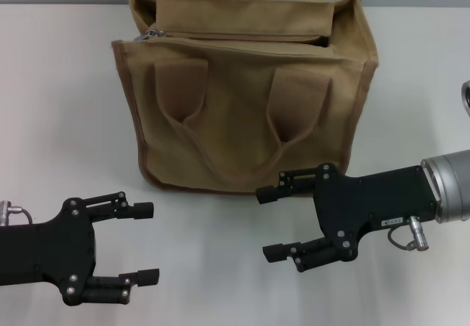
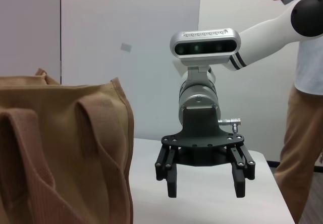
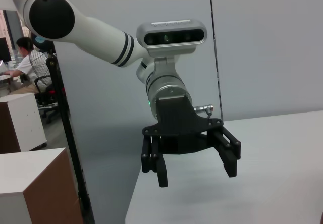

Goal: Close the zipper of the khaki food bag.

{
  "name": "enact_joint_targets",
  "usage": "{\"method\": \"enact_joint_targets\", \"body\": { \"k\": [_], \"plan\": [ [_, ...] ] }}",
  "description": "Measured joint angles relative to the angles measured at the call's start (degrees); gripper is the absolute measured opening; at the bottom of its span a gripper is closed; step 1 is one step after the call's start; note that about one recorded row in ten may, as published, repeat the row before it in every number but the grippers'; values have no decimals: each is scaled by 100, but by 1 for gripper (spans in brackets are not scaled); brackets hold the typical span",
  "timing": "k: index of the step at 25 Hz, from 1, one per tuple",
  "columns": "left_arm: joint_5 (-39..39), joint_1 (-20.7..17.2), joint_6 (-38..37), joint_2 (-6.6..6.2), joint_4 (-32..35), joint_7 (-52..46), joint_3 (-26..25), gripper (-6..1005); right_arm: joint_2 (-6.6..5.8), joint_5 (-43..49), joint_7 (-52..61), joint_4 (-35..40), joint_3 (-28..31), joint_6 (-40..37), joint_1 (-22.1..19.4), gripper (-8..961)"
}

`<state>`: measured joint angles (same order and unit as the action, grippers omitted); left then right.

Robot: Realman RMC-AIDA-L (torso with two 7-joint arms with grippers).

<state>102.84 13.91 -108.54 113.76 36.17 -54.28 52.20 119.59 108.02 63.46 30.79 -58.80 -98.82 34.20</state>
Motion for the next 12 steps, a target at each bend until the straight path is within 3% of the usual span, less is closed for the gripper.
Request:
{"method": "enact_joint_targets", "body": {
  "k": [8,12],
  "plan": [
    [-3,42,78,39,4,37,0,809,3,-5,-24,-108,0,121,-20,759],
    [-53,16,142,118,-35,101,-366,809,3,-95,-137,-322,60,158,-21,759]
  ]
}}
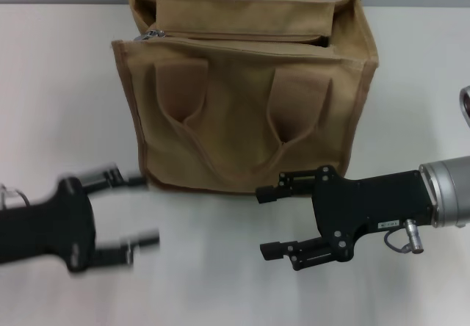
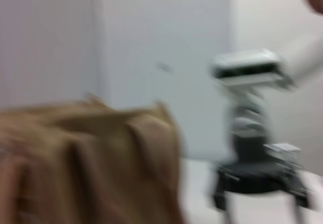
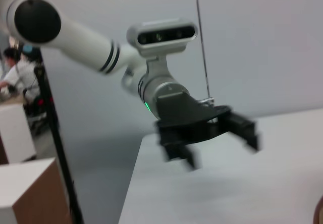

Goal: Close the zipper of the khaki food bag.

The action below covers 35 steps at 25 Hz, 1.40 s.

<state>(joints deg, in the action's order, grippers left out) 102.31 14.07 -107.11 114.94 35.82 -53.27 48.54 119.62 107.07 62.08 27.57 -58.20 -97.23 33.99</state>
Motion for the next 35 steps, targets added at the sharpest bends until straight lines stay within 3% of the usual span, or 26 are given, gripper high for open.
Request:
{"method": "enact_joint_targets", "body": {
  "k": [1,3,4,9,12,15,23,29,35],
  "plan": [
    [0,-23,83,178,-64,179,-730,808,0,-67,-77,-98,10,9,-2,759],
    [2,-56,131,272,-74,300,-1147,808,0,-244,-375,-358,9,20,-8,759],
    [-19,-89,177,338,-103,431,-1590,808,0,-309,-513,-465,8,22,-12,759],
    [-305,-47,475,347,-742,707,-3073,807,0,-622,-1014,-918,-1,4,-111,759],
    [-342,85,981,364,-873,716,-3443,807,7,-870,-1510,-1334,-25,-19,-110,759],
    [-276,278,1413,370,-912,698,-3334,807,14,-909,-1728,-1524,-4,-91,-116,758],
    [-294,775,1869,390,-1037,720,-2275,804,18,-918,-1770,-1708,9,-110,-197,758],
    [-668,1126,2062,418,-1192,703,-2275,801,26,-996,-1773,-1744,11,-103,-226,758],
    [-1139,1189,2238,419,-1391,820,-2244,798,26,-1058,-1791,-1793,11,-56,-226,758]
  ]
}}
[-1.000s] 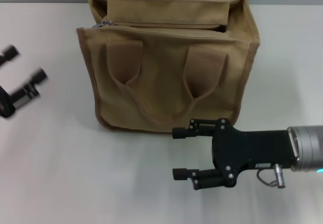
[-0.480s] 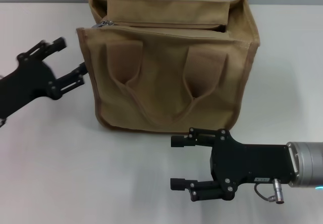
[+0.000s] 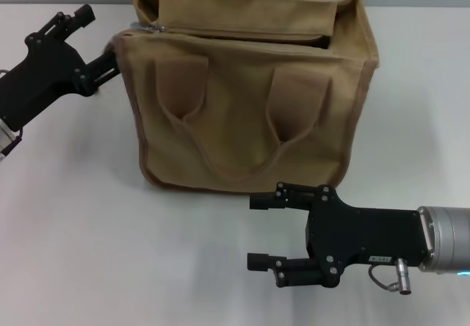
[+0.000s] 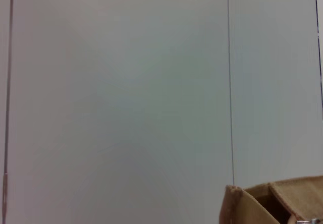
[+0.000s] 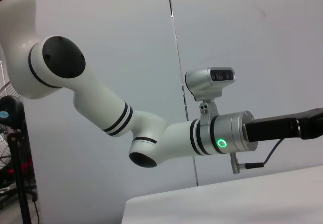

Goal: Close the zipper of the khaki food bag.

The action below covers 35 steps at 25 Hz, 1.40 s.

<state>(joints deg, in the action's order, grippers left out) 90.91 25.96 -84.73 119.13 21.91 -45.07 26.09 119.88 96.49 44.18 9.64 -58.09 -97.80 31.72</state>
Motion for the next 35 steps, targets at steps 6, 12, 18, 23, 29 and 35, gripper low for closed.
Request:
{"method": "enact_joint_targets", "body": {
  "k": [6,12,18,23,29,35],
  "plan": [
    [-38,3,20,3,-102,1,-21,795,0,-144,-4,-28,0,45,0,758],
    [-35,-6,-81,-2,-197,125,17,792,0,-149,-6,-37,0,47,0,759],
    [-43,-30,-413,-18,-355,140,55,654,0,-149,-6,-58,7,46,0,759],
    [-60,10,-452,-2,-423,169,85,432,0,-155,-6,-60,9,43,-22,759],
    [-67,61,-445,5,-471,170,46,186,0,-247,-6,-96,9,-12,-81,759],
    [-242,117,-481,5,-535,137,35,87,0,-567,-427,-248,8,-234,-169,759]
  ]
}}
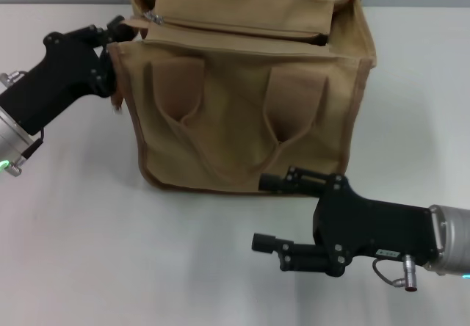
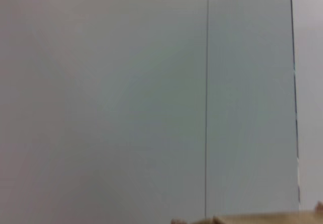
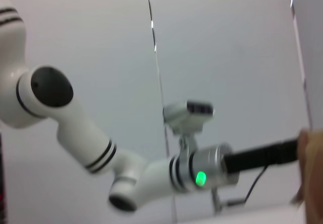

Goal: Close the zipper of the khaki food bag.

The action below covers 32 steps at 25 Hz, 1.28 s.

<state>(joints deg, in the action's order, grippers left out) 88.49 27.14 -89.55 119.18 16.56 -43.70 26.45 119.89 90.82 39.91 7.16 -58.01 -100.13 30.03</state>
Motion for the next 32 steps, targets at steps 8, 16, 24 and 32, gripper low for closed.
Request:
{"method": "enact_joint_targets", "body": {
  "k": [8,16,24,32],
  "plan": [
    [-406,112,-399,-2,-84,-198,42,16,1,-1560,-1742,-561,0,-527,-111,759],
    [-420,355,-813,-1,-330,-324,313,16,0,-2623,-595,-695,0,-460,470,759],
    [-428,644,-794,0,-552,-357,313,16,0,-2663,-356,-742,353,-57,772,759],
    [-431,708,-779,0,-648,-353,329,17,0,-2670,-456,-742,1121,193,811,759]
  ]
}}
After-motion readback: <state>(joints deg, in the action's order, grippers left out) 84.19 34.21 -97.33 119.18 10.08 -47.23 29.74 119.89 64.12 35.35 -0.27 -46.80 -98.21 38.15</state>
